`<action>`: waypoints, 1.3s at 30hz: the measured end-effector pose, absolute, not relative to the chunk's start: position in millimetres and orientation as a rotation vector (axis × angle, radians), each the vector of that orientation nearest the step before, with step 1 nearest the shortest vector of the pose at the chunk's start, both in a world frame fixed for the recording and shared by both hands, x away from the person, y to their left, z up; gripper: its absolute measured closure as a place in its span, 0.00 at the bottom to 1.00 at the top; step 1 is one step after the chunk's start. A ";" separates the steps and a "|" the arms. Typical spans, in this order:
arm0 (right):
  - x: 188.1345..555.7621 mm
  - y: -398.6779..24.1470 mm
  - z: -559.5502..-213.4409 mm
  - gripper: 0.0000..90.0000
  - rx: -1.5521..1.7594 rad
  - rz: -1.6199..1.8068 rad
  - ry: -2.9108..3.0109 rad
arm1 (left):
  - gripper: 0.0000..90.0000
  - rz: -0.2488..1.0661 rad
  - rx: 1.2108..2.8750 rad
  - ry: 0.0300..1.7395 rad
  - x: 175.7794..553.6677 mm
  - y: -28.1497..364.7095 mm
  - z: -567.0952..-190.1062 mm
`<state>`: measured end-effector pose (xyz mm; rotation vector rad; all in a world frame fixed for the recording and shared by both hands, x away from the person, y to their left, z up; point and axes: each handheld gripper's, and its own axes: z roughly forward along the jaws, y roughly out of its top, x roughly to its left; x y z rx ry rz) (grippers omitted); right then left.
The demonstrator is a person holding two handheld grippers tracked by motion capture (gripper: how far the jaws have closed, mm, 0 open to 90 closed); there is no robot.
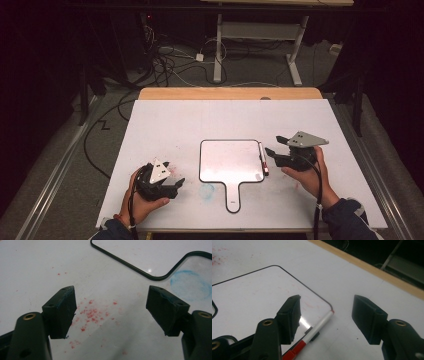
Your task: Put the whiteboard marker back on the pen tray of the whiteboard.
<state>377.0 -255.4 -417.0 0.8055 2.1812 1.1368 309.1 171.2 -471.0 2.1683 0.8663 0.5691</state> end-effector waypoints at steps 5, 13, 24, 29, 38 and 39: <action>358.7 -266.9 -407.9 0.40 0.752 1.193 2.128 | 0.25 0.577 2.162 0.851 307.6 171.3 -470.5; 334.1 -286.4 -399.6 0.36 0.716 1.233 2.067 | 0.25 0.596 2.164 0.808 304.9 169.6 -469.4; 318.8 -308.2 -404.2 0.32 0.743 1.199 2.021 | 0.22 0.601 2.164 0.746 299.4 166.8 -468.8; 313.9 -312.4 -413.2 0.29 0.741 1.162 2.014 | 0.22 0.609 2.163 0.742 297.6 166.6 -468.9; 307.9 -315.6 -434.9 0.26 0.751 1.149 2.026 | 0.22 0.625 2.175 0.716 296.4 163.2 -470.4; 307.5 -315.7 -438.2 0.25 0.749 1.145 2.031 | 0.22 0.626 2.175 0.714 296.3 163.0 -470.4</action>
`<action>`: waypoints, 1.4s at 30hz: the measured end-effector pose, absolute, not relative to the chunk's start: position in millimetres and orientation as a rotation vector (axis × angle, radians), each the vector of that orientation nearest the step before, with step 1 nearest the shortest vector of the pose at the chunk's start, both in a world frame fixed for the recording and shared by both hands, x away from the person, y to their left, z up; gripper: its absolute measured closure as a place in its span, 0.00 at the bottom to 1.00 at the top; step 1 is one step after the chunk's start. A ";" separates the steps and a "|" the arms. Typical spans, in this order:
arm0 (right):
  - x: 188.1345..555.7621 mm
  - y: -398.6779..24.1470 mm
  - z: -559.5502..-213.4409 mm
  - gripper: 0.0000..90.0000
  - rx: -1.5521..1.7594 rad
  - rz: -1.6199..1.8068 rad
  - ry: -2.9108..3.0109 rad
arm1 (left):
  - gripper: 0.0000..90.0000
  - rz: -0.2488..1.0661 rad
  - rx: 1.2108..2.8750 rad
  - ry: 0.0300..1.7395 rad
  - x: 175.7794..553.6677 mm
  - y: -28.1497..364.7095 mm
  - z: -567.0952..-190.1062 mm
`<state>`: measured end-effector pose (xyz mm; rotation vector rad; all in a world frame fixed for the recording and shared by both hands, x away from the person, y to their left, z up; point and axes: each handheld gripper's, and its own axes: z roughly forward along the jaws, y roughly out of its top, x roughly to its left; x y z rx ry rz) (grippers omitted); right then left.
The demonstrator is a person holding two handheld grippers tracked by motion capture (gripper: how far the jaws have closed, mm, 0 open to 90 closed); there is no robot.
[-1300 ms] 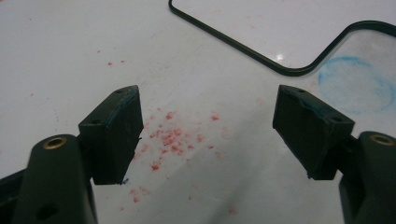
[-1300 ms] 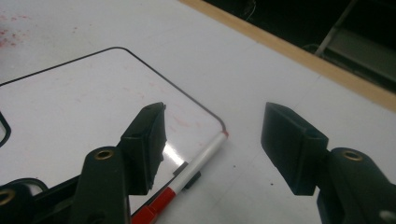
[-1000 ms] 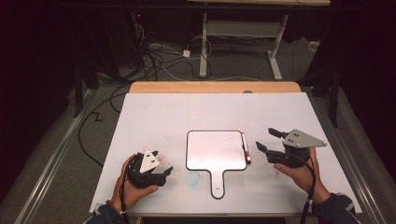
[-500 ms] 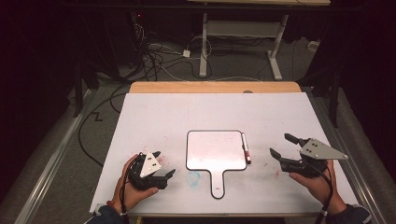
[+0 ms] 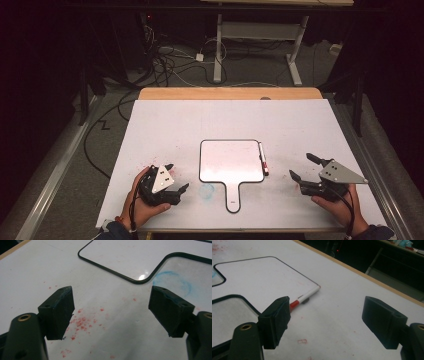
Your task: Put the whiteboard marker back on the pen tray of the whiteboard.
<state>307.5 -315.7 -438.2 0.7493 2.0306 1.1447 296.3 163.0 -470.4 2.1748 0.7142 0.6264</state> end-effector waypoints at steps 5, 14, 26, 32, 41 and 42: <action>306.9 -314.1 -449.8 0.24 0.761 1.117 2.057 | 0.22 0.637 2.178 0.705 293.9 163.1 -470.2; 302.1 -312.0 -447.7 0.23 0.772 1.144 2.039 | 0.22 0.638 2.184 0.681 292.0 161.8 -470.6; 299.8 -308.5 -446.3 0.23 0.749 1.145 2.037 | 0.22 0.634 2.188 0.683 292.6 161.7 -471.0; 299.2 -307.8 -446.2 0.23 0.744 1.141 2.042 | 0.22 0.635 2.188 0.683 292.2 161.9 -470.8; 299.5 -307.4 -446.2 0.23 0.739 1.136 2.047 | 0.22 0.629 2.193 0.685 294.6 161.9 -471.4; 299.5 -307.4 -446.3 0.23 0.740 1.132 2.047 | 0.22 0.616 2.193 0.693 294.3 161.7 -471.8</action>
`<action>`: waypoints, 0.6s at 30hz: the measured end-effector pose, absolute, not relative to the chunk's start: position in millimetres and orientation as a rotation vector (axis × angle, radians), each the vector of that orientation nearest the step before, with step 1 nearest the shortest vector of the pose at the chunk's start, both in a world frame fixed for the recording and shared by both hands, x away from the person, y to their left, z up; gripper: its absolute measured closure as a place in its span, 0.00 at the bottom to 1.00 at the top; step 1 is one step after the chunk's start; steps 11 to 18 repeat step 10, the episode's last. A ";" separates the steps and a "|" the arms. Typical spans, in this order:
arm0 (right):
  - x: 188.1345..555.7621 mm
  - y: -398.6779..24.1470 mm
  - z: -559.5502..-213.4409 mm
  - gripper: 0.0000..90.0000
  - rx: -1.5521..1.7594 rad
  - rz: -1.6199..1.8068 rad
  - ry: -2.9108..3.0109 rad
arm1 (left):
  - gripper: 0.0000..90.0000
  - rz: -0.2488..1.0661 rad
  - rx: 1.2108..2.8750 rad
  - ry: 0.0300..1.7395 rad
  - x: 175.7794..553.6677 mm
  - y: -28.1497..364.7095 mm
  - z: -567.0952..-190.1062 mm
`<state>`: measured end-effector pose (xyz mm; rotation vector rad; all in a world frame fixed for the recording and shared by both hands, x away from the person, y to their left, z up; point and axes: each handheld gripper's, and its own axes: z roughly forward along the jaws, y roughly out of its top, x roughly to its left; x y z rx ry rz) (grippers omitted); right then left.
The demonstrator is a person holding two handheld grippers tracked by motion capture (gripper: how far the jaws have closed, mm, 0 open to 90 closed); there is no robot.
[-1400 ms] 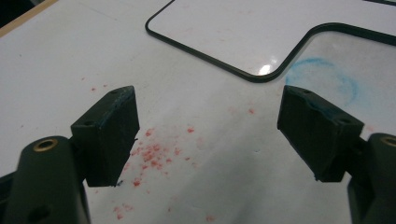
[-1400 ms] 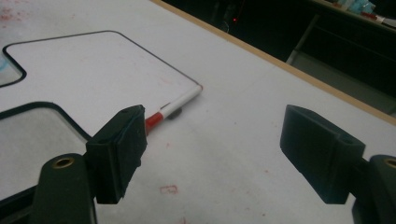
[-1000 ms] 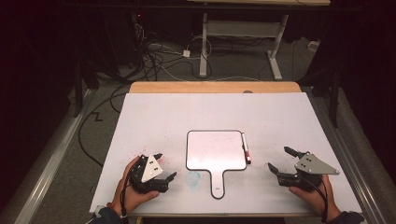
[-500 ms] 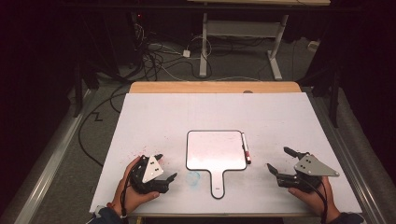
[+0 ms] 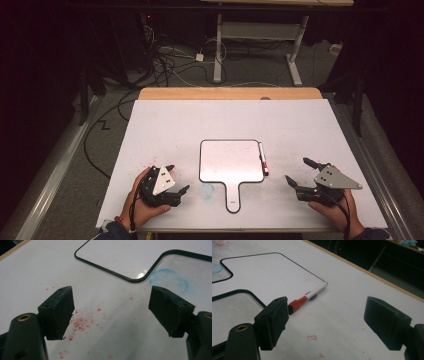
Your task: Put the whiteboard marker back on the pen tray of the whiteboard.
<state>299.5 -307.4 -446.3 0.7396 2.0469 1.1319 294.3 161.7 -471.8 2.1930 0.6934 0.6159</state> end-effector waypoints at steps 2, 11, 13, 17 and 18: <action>299.5 -307.4 -446.5 0.23 0.737 1.134 2.048 | 0.22 0.615 2.191 0.695 294.6 162.0 -471.8; 300.6 -308.1 -448.4 0.23 0.733 1.119 2.059 | 0.22 0.608 2.198 0.694 297.7 161.3 -472.1; 300.6 -308.1 -448.4 0.23 0.733 1.119 2.059 | 0.22 0.608 2.198 0.694 297.7 161.3 -472.1; 300.6 -308.1 -448.4 0.23 0.733 1.119 2.059 | 0.22 0.608 2.198 0.694 297.7 161.3 -472.1; 300.6 -308.1 -448.4 0.23 0.733 1.119 2.059 | 0.22 0.608 2.198 0.694 297.7 161.3 -472.1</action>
